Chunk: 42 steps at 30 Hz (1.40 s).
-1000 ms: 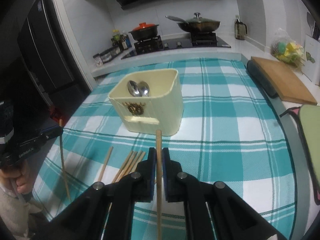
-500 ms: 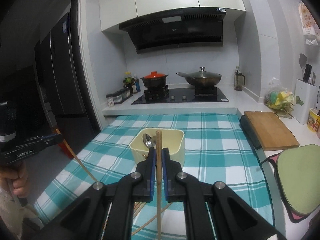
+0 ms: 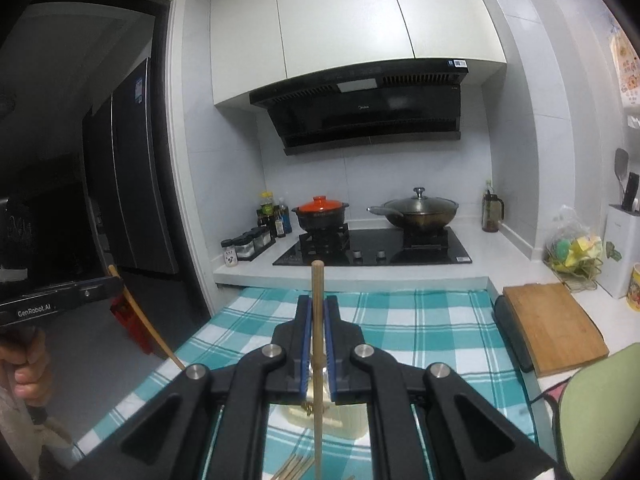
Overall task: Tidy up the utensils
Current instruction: 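Lift the chopstick with the left tool over the box while the right tool carries its chopstick, then open the left tool to drop the chopstick in the box while the right tool releases its chopstick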
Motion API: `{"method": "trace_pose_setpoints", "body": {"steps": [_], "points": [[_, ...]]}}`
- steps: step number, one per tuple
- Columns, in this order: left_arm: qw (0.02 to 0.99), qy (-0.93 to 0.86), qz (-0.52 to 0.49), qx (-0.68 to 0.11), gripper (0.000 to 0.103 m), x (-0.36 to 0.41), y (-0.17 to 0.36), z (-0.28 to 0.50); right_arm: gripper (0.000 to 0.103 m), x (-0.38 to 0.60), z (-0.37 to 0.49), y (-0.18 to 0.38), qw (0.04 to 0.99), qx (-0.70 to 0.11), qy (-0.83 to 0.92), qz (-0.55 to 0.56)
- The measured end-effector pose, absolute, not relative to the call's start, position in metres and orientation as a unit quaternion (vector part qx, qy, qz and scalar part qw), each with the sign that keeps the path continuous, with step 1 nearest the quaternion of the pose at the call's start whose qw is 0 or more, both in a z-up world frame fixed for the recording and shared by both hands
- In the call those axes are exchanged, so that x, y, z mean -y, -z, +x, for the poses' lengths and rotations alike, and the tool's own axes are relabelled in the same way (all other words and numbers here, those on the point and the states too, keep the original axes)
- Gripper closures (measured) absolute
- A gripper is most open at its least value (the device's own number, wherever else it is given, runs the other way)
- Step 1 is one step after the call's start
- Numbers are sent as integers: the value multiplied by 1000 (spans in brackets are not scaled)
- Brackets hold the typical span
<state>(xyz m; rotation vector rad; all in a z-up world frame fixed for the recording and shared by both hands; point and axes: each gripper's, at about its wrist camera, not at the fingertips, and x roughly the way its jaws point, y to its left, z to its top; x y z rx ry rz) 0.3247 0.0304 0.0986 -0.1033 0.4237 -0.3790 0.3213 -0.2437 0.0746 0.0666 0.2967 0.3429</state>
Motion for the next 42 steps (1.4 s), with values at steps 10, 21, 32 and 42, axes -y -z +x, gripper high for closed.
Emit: {"method": "trace_pose_setpoints", "body": {"steps": [10, 21, 32, 42], "points": [[958, 162, -61, -229, 99, -9, -82, 417, 97, 218, 406, -81, 981, -108, -160, 17], [915, 166, -52, -364, 99, 16, 3, 494, 97, 221, 495, -5, 961, -230, -148, 26], [894, 157, -51, -417, 98, 40, 38, 536, 96, 223, 543, 53, 922, -366, -126, 23], [904, 127, -48, -406, 55, 27, 33, 516, 61, 242, 538, 47, 927, -359, -97, 47]]}}
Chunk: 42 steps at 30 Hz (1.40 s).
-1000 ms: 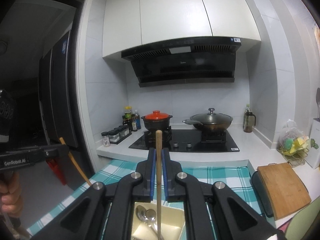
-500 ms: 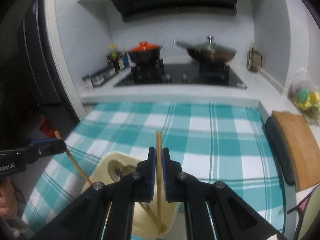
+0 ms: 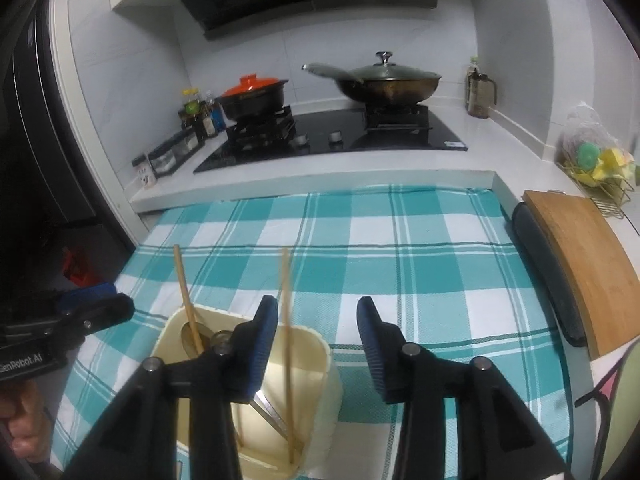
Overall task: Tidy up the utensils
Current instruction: 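Open the left tool to drop the chopstick in the box while the right tool releases its chopstick, then move both tools back toward the remaining chopsticks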
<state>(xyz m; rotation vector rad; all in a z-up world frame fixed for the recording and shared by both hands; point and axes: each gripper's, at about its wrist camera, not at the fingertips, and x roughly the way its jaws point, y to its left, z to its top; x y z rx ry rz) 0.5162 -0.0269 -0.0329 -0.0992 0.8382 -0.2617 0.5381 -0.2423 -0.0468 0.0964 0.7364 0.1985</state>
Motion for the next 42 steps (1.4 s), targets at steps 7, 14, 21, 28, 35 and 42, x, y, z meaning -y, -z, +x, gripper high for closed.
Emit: {"method": "trace_pose_setpoints", "body": {"steps": [7, 14, 21, 28, 35, 42], "points": [[920, 124, 33, -371, 34, -33, 11, 394, 61, 268, 440, -4, 948, -299, -110, -14], [923, 50, 71, -375, 18, -96, 59, 268, 61, 316, 298, 24, 950, -288, -63, -99], [898, 62, -61, -431, 19, -87, 153, 223, 61, 327, 215, 129, 937, -348, -12, -35], [899, 51, 1, -435, 18, -40, 177, 210, 61, 269, 189, 188, 920, -388, -59, -1], [890, 78, -44, -448, 18, -24, 195, 229, 61, 221, 190, 211, 904, -411, -119, 14], [890, 85, -38, -447, 18, 1, 204, 262, 61, 231, 214, 209, 899, -420, -109, 53]]}}
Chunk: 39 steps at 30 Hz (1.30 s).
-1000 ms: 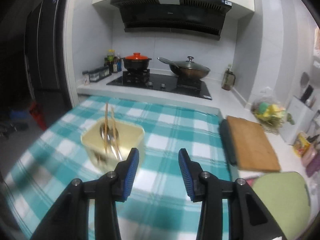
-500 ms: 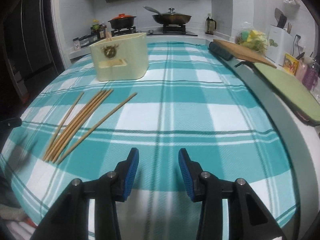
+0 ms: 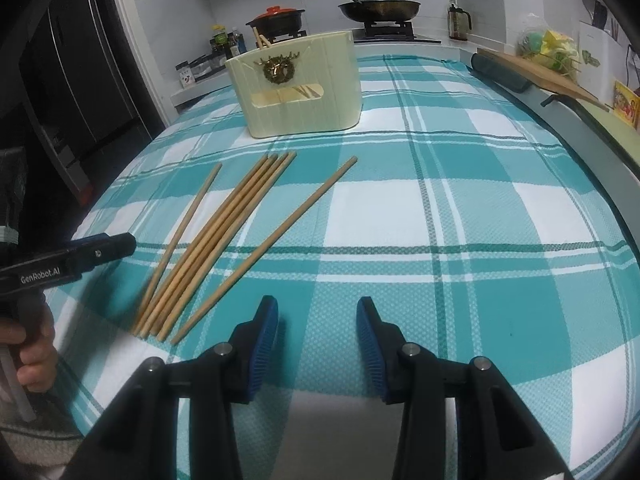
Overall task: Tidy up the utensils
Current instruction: 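Move both tools back toward the remaining chopsticks, then close the left tool on a lone chopstick while the right tool grasps another chopstick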
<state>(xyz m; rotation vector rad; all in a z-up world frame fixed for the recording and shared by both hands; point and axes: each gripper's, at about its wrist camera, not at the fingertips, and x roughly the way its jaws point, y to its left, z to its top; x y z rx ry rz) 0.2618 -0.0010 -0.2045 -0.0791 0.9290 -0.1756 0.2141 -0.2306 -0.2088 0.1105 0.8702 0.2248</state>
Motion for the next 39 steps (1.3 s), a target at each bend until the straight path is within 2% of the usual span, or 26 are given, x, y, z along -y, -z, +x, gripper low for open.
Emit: {"method": "trace_pose_setpoints", "body": {"steps": [9, 17, 18, 19, 20, 21, 22, 23, 24, 25, 30, 39], "points": [[881, 47, -4, -472, 18, 10, 230, 282, 61, 206, 260, 212, 891, -436, -105, 67], [888, 30, 23, -459, 17, 12, 233, 281, 61, 169, 286, 221, 886, -452, -105, -8], [889, 27, 23, -457, 17, 11, 233, 280, 64, 166, 286, 221, 888, -449, -98, -27], [890, 26, 20, -455, 22, 9, 233, 278, 69, 163, 285, 222, 888, -449, -93, -41], [891, 26, 18, -453, 33, 7, 232, 277, 73, 165, 284, 222, 889, -447, -88, -45], [893, 23, 19, -449, 40, 6, 231, 276, 81, 168, 283, 221, 890, -447, -82, -46], [894, 24, 21, -446, 55, 6, 230, 275, 88, 172, 281, 221, 890, -447, -76, -45], [895, 29, 22, -445, 71, 6, 229, 274, 89, 176, 280, 220, 891, -446, -71, -44], [895, 31, 24, -444, 80, 6, 228, 273, 91, 182, 278, 220, 892, -446, -65, -42], [896, 31, 29, -442, 96, 7, 228, 271, 92, 187, 276, 219, 892, -445, -60, -40], [898, 17, 33, -438, 97, 6, 228, 261, 96, 215, 265, 220, 895, -444, -27, -37], [893, -9, 11, -450, 96, -25, 227, 223, 96, 269, 231, 219, 892, -450, 24, -36]]}}
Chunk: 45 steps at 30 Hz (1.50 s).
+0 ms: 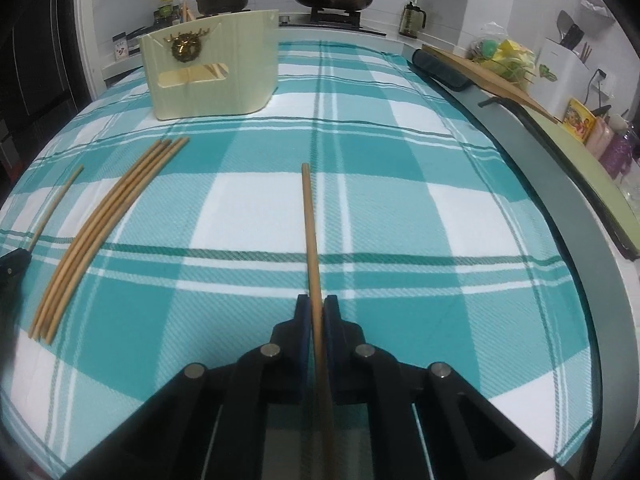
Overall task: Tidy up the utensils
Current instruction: 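Close the left tool on a lone chopstick while the right tool grasps another chopstick, then lift the chopstick with the left tool while the right tool lifts its chopstick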
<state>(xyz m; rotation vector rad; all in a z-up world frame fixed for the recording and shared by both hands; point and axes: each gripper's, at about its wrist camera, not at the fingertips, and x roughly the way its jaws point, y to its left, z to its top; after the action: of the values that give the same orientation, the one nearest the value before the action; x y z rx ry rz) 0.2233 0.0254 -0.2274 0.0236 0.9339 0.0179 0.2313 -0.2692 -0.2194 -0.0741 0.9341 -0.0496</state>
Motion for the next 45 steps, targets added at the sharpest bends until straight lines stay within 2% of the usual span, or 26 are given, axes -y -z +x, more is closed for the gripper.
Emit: {"method": "trace_pose_setpoints", "body": {"steps": [1, 3, 4, 5, 6, 7, 8, 24, 45], "points": [[892, -9, 6, -452, 95, -28, 227, 221, 96, 274, 227, 219, 891, -451, 26, -37], [889, 5, -17, -457, 82, -34, 225, 217, 95, 278, 221, 219, 891, -453, 24, -37], [889, 10, -25, -457, 68, -35, 223, 216, 92, 280, 218, 218, 890, -453, 20, -37], [890, 10, -27, -456, 58, -37, 221, 216, 89, 281, 216, 217, 891, -452, 17, -36], [891, 10, -25, -452, 56, -38, 219, 215, 78, 282, 213, 216, 893, -449, 16, -33], [893, 12, -21, -450, 55, -38, 217, 216, 71, 284, 210, 214, 895, -445, 12, -30], [893, 14, -18, -450, 55, -38, 216, 217, 70, 285, 207, 211, 898, -440, 9, -27], [875, 47, 30, -480, 54, -41, 227, 255, 70, 283, 224, 220, 887, -459, -16, -39], [863, 86, 32, -497, 53, -42, 227, 311, 70, 286, 287, 220, 875, -480, -54, -38]]}}
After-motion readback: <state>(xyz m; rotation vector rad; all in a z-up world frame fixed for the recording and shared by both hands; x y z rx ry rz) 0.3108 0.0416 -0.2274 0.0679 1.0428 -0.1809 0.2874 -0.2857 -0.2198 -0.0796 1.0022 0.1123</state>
